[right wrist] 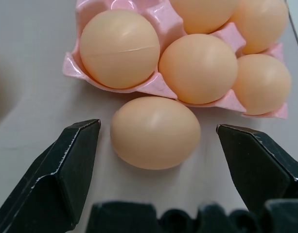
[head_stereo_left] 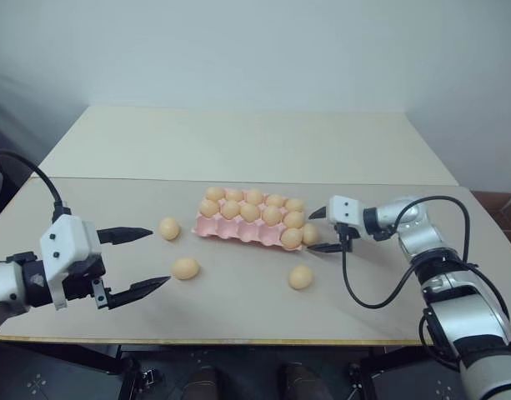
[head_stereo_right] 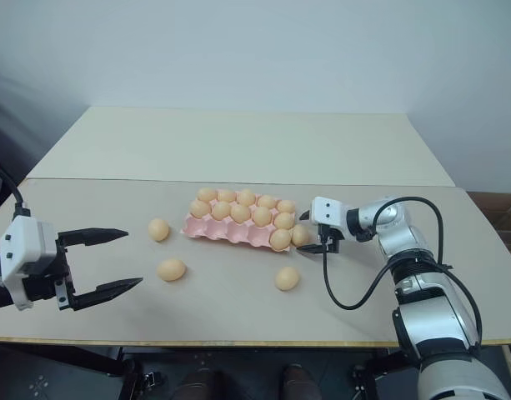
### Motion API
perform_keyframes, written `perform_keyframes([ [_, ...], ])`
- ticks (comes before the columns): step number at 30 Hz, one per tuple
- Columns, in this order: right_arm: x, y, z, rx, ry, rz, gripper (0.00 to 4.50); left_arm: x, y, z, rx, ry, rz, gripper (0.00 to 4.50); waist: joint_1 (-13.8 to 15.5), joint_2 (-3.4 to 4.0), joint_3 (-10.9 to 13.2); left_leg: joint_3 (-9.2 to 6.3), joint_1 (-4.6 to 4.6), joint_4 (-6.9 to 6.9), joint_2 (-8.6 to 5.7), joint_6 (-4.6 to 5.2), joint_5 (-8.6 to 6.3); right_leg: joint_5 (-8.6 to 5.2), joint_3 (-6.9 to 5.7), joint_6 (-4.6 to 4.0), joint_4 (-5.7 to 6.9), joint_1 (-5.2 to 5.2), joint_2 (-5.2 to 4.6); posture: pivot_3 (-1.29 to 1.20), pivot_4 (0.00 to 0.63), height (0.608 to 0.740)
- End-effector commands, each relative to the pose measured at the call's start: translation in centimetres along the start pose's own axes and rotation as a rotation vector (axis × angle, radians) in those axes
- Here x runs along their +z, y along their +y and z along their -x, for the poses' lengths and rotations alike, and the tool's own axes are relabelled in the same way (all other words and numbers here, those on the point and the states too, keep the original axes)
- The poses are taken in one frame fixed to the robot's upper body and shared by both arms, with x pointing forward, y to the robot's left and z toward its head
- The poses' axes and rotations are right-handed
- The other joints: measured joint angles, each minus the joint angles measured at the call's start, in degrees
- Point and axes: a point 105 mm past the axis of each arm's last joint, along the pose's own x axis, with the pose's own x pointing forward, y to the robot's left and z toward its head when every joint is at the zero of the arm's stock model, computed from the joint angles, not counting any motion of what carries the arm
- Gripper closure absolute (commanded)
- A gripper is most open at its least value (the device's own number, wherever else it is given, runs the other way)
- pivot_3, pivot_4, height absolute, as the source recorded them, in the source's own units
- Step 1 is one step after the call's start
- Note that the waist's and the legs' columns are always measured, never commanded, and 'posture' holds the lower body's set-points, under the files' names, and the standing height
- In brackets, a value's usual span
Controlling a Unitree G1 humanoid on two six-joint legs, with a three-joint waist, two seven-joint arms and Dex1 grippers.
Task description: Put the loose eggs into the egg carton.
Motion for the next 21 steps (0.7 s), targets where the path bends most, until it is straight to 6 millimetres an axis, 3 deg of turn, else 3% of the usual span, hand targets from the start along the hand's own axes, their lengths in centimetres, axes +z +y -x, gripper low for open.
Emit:
perform_keyframes([
  [1, 1.2, -1.1, 0.1, -0.019, -0.018, 0.042, 0.07, 0.7, 0.0, 0.0, 0.003, -0.002, -0.049, 0.00, -0.01, 0.00, 0.00, 0.00, 0.00, 0.00, 0.00, 0.00, 0.00, 0.00, 0.00, 0.00, 0.00, 0.00, 0.00, 0.00, 0.150, 0.740],
  [2, 1.1, -1.0, 0.0, -0.005, -0.018, 0.034, 0.07, 0.7, 0.0, 0.0, 0.004, 0.000, -0.049, 0.00, -0.02, 0.00, 0.00, 0.00, 0.00, 0.00, 0.00, 0.00, 0.00, 0.00, 0.00, 0.00, 0.00, 0.00, 0.00, 0.00, 0.150, 0.740],
  [5, 1.1, -0.9, 0.0, 0.009, -0.032, 0.018, 0.64, 0.6, 0.1, 0.1, 0.010, 0.010, -0.049, 0.00, -0.03, 0.00, 0.00, 0.00, 0.01, 0.00, 0.01, 0.00, 0.00, 0.00, 0.00, 0.00, 0.01, 0.00, 0.01, 0.00, 0.150, 0.740],
  [9, 0.7, -1.2, 0.0, -0.015, -0.007, 0.021, 1.85, 0.5, 0.2, 0.2, 0.018, 0.018, -0.048, 0.00, -0.03, 0.01, 0.00, 0.00, 0.00, 0.00, 0.00, 0.00, 0.00, 0.01, 0.00, -0.01, 0.00, 0.00, 0.00, 0.00, 0.150, 0.740],
  [15, -0.2, -1.0, 0.9, -0.024, 0.038, 0.048, 1.88, 0.4, 0.1, 0.1, 0.021, 0.019, -0.050, 0.00, 0.04, 0.01, 0.00, 0.00, 0.01, 0.00, 0.01, 0.00, 0.00, 0.01, -0.01, -0.01, 0.01, 0.00, 0.00, 0.00, 0.150, 0.740],
  [19, -0.7, -1.9, 3.3, -0.109, 0.078, 0.086, 1.88, 0.4, 0.1, 0.0, 0.023, 0.018, -0.055, 0.00, 0.31, 0.02, 0.01, 0.00, -0.01, 0.00, -0.04, 0.00, 0.00, 0.00, -0.01, -0.01, -0.02, 0.01, -0.05, 0.00, 0.150, 0.740],
  [21, 0.2, -2.6, 4.5, -0.155, 0.065, 0.114, 1.88, 0.5, 0.1, 0.0, 0.020, 0.013, -0.056, 0.00, 0.24, 0.03, 0.02, 0.00, -0.03, 0.00, -0.06, 0.00, 0.00, -0.01, 0.00, 0.00, -0.04, 0.00, -0.07, 0.00, 0.150, 0.740],
])
